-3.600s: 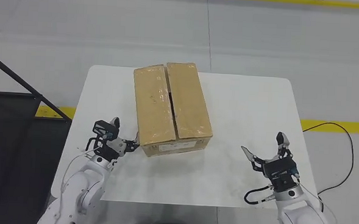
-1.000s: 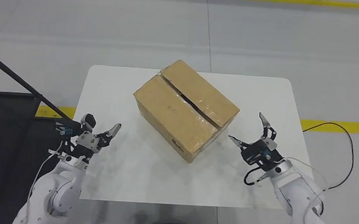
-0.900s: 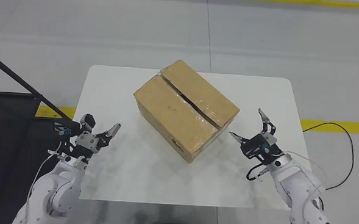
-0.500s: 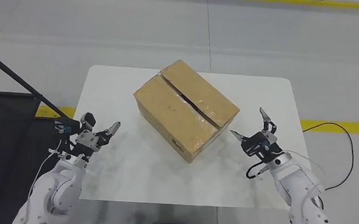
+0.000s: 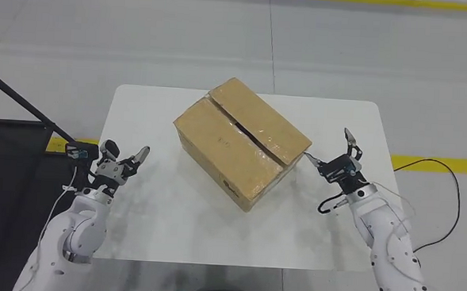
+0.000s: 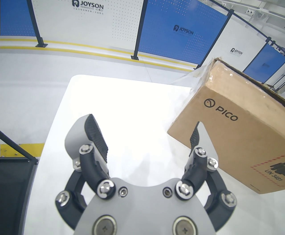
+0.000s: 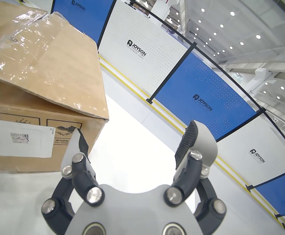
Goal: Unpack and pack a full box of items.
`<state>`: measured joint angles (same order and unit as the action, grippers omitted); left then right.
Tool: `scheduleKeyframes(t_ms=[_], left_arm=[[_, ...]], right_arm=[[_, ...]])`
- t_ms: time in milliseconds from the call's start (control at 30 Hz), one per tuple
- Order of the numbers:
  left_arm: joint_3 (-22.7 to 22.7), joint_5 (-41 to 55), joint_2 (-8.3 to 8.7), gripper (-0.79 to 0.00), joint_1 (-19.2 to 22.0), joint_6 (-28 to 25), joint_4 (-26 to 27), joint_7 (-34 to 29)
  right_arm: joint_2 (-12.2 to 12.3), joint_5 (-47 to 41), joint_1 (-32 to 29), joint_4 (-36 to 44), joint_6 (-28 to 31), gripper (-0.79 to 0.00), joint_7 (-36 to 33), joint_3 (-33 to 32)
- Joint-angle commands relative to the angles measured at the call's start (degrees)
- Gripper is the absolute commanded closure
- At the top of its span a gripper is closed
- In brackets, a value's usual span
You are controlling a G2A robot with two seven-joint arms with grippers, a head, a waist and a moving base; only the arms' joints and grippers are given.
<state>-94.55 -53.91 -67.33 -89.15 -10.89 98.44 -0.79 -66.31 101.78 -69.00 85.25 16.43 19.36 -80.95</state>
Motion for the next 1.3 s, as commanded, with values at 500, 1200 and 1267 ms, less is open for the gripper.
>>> scheduleKeyframes(t_ms=[500, 1200, 1267], left_arm=[[0.58, -1.35, -0.27, -0.785, 1.81, 2.59, -1.41, -0.55], [15.01, -15.67, -1.5, -0.785, 34.35, -6.41, -36.2, 3.39], [16.21, -15.98, -1.7, -0.785, 35.19, -8.12, -37.66, 4.99]], right_arm=[[-1.21, -3.2, 7.82, -8.09, -2.3, -0.785, 2.6, 4.64], [0.94, -6.58, -13.05, 10.41, -2.67, -0.785, 11.09, -7.39], [0.96, -6.84, -13.92, 10.88, -3.0, -0.785, 10.98, -7.78]])
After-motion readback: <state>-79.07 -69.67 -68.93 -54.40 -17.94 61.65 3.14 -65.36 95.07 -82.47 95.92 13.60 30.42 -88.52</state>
